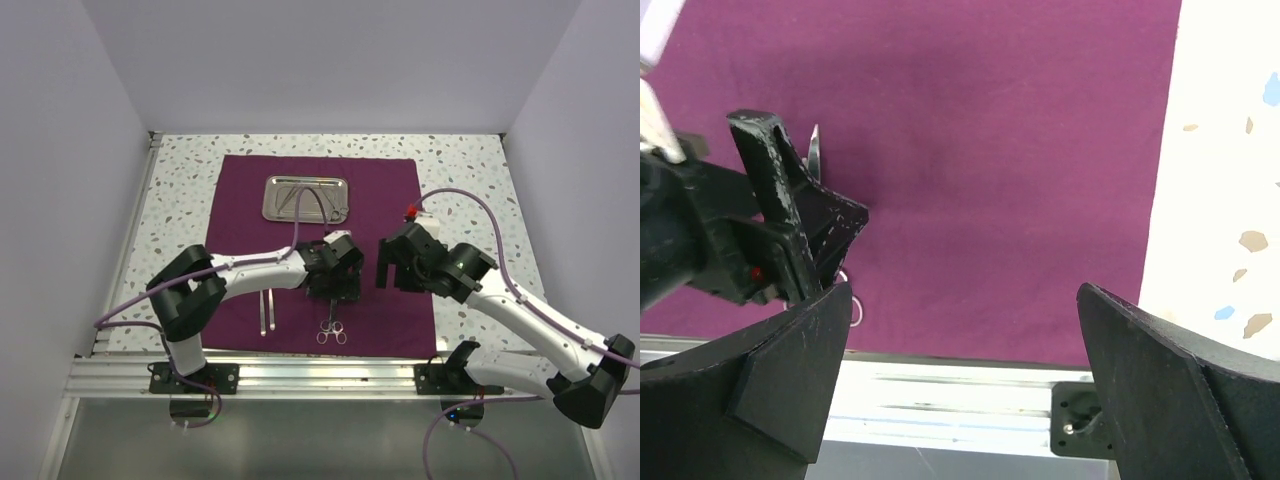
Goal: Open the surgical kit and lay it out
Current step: Place the medical item in the surgical kit, then pick up the medical item from the container, then place the medical item in the surgical kit, then pick up the medical item from the container, then place the medical item in the surgical kit, then pick up the medical item from the container.
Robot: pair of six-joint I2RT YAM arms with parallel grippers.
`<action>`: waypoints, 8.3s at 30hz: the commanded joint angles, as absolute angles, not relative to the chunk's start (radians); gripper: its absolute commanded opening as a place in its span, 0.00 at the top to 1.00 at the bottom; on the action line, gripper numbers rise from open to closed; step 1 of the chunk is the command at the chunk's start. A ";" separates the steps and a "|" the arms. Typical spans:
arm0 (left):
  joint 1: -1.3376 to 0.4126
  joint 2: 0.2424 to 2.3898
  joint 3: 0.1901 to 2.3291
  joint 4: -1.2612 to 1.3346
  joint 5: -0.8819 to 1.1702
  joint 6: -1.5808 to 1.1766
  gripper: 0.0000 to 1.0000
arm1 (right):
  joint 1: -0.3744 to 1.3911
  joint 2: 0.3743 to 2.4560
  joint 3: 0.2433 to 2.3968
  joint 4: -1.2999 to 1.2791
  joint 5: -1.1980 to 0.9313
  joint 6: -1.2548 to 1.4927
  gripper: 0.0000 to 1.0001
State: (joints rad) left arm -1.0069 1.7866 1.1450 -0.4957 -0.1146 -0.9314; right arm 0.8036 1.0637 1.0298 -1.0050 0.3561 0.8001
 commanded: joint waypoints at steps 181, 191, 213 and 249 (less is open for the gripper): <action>-0.356 1.853 1.620 -0.724 -0.067 -0.402 0.38 | 0.605 1.990 1.973 -0.949 0.101 0.531 0.20; -0.353 1.599 1.287 -0.706 -0.052 -0.410 0.38 | 0.508 2.448 2.531 -1.010 0.086 0.521 0.42; -0.353 1.580 1.203 -0.677 -0.066 -0.408 0.40 | 0.479 2.586 2.410 -0.960 0.094 0.497 0.55; -0.351 1.597 1.226 -0.673 -0.110 -0.360 0.41 | 0.583 2.520 2.158 -0.977 0.069 0.560 1.00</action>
State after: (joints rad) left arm -0.3599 1.5970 1.1862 -0.6933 -0.0921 -0.3813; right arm 0.5556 2.4779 2.2055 -0.8597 0.1146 0.5663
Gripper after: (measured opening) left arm 0.589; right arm 0.051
